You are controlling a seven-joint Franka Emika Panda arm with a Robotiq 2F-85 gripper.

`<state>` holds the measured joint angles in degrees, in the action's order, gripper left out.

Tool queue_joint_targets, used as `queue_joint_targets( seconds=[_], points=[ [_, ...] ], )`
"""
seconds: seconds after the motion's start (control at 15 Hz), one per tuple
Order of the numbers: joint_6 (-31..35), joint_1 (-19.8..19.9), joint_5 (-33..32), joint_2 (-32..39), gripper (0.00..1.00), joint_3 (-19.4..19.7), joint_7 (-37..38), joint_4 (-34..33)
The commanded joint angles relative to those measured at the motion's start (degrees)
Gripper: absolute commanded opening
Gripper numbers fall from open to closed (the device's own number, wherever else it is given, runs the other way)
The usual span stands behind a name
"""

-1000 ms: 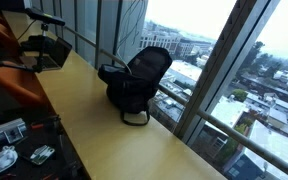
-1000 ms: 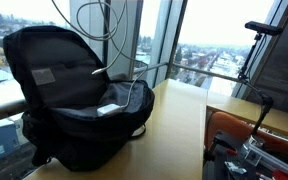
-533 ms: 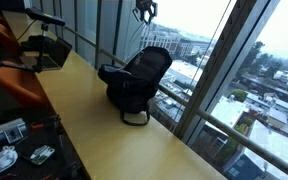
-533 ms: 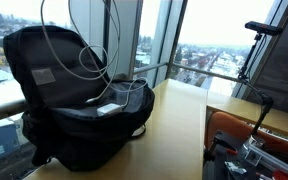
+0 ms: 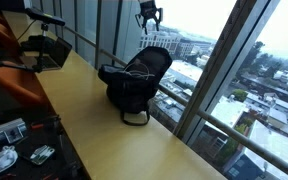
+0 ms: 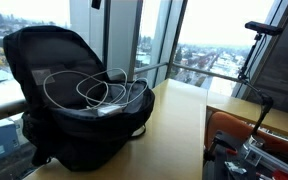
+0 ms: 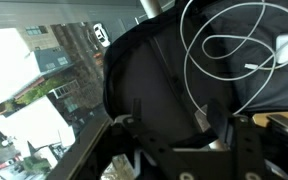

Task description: Put the white charger in the black bag and then lay the bag on the table

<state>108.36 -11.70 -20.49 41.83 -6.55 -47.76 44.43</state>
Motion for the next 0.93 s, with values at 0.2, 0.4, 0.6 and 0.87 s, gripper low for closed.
queue_joint_targets(
  seconds=[0.2,0.4,0.6,0.87],
  points=[
    [1.03,1.13,3.35,-9.62,1.0,-2.26,0.99,16.09],
    [2.19,2.12,5.07,-13.1,1.0,-2.24,1.9,24.16],
    [3.96,3.41,6.83,-16.54,1.0,-1.89,2.44,32.78],
    [8.83,4.46,7.87,-20.79,1.0,-1.85,3.31,44.55]
  ],
)
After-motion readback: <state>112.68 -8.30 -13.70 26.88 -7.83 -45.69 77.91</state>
